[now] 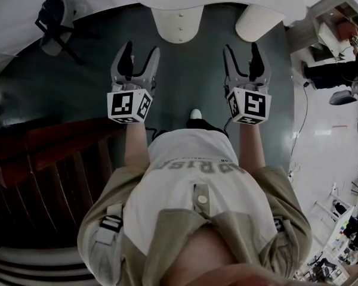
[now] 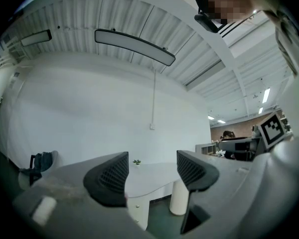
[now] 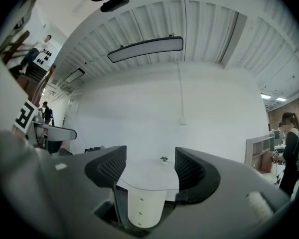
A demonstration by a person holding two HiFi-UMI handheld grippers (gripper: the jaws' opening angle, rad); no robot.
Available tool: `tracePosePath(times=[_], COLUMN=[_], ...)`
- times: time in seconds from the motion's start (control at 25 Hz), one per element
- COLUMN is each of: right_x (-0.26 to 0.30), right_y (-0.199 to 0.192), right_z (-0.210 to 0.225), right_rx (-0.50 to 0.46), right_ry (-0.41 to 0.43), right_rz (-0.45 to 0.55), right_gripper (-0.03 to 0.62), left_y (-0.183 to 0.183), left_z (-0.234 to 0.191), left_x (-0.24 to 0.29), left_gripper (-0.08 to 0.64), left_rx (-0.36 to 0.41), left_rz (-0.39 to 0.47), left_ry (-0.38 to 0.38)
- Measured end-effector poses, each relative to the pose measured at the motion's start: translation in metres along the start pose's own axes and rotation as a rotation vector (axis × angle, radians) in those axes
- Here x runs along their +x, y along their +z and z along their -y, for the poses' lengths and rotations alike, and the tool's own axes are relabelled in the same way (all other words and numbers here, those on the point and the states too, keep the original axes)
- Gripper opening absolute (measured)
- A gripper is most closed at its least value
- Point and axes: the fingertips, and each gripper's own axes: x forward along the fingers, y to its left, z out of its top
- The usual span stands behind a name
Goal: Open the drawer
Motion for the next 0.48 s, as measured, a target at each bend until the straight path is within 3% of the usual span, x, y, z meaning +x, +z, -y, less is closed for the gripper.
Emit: tracePosePath(times=[0.28,0.48], right_x=[0.040,0.059], right_y=[-0.009,-0.030], right_z=[0.058,0.069], right_rx=[0.019,0.046], right_ry=[0.057,0.090], right_rz=[-0.008,-0.037], right_gripper=[0.307,0.307], left_y=[-0.010,-0.025], left_z=[0.033,0.038], left_x=[0.054,0.068], left_gripper=[0.308,0.308], left_rx=[0.016,0.021], left_rz=[-0.030,-0.075], left_ry=[0.045,0.073])
